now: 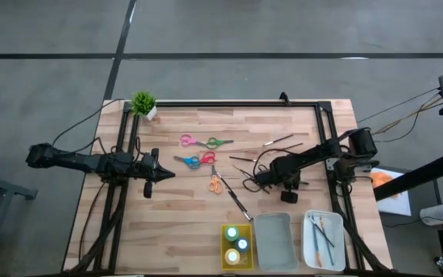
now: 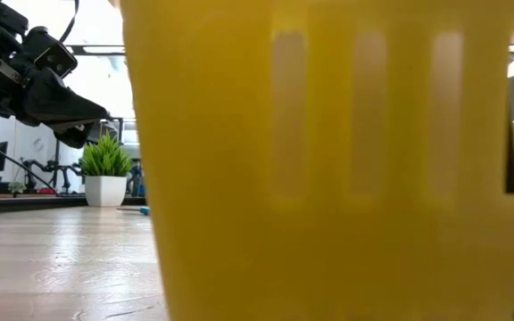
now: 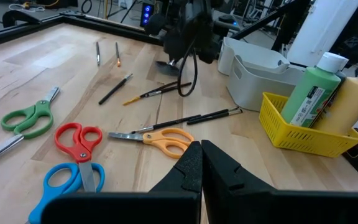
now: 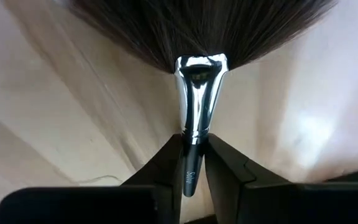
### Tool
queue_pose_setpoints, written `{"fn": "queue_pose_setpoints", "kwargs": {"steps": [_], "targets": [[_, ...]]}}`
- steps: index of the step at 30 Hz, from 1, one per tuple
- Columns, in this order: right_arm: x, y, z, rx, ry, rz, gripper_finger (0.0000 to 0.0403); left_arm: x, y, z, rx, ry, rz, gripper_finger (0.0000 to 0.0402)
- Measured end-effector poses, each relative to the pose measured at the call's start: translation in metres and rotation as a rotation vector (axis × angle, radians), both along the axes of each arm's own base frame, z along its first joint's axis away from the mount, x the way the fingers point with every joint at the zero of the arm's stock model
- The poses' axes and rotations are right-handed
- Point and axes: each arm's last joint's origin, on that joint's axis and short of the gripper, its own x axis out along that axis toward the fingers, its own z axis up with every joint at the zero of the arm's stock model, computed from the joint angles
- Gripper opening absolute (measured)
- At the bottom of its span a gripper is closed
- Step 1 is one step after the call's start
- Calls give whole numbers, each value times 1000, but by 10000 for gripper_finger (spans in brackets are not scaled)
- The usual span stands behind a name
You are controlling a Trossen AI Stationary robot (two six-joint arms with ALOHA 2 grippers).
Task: Pick & Place Paint Supplies
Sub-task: Put the silver brush into the white bin
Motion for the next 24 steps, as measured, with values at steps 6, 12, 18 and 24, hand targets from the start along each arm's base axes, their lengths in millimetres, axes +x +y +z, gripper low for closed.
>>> {"fn": "queue_pose_setpoints", "kwargs": {"steps": [6, 12, 18, 24], "targets": [[0, 0, 31, -38, -30, -67, 51, 0, 0, 0, 0, -1, 1, 0], [2, 3, 73, -90, -190, -280, 52, 0, 0, 0, 0, 0, 0, 0], [-2, 18, 123, -97, -411, -594, 52, 0, 0, 0, 0, -1, 0, 0], [-19, 45, 159, -31, -542, -788, 52, 0, 0, 0, 0, 0, 0, 0]]}}
